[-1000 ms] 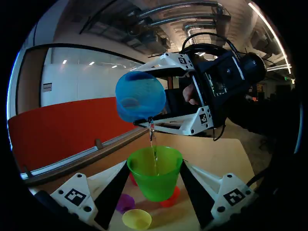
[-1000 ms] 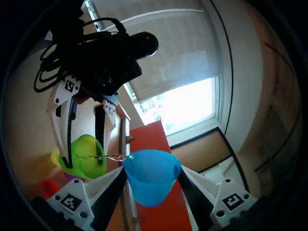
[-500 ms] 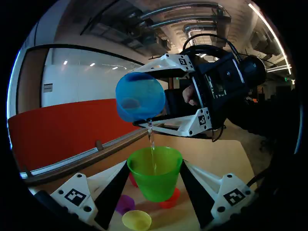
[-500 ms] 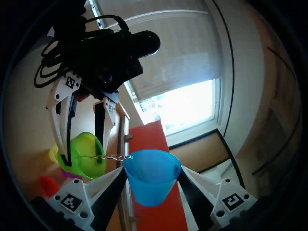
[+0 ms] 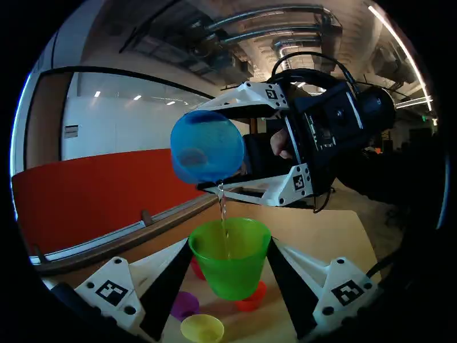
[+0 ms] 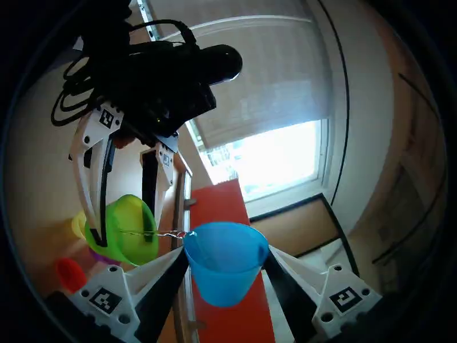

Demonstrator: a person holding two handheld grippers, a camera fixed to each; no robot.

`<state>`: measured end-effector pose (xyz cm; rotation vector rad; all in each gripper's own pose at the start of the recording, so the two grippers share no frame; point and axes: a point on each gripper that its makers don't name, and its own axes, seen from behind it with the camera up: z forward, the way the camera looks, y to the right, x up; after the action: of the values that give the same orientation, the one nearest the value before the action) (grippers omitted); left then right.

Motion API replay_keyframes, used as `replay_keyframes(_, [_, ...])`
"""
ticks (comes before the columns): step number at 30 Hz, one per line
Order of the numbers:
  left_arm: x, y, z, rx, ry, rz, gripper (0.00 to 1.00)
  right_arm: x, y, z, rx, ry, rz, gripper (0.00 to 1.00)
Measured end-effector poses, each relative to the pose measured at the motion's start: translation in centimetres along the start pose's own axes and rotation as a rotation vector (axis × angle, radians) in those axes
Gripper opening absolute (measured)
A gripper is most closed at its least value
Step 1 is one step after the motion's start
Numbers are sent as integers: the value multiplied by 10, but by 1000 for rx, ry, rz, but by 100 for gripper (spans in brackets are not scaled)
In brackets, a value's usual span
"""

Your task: Pour water

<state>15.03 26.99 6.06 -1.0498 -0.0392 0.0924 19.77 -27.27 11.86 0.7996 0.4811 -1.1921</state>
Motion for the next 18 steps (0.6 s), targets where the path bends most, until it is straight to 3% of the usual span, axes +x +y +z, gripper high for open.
replay_keyframes(18, [0,-1,1,2,0,1,88,1,2,2,-2,-3,-52,91])
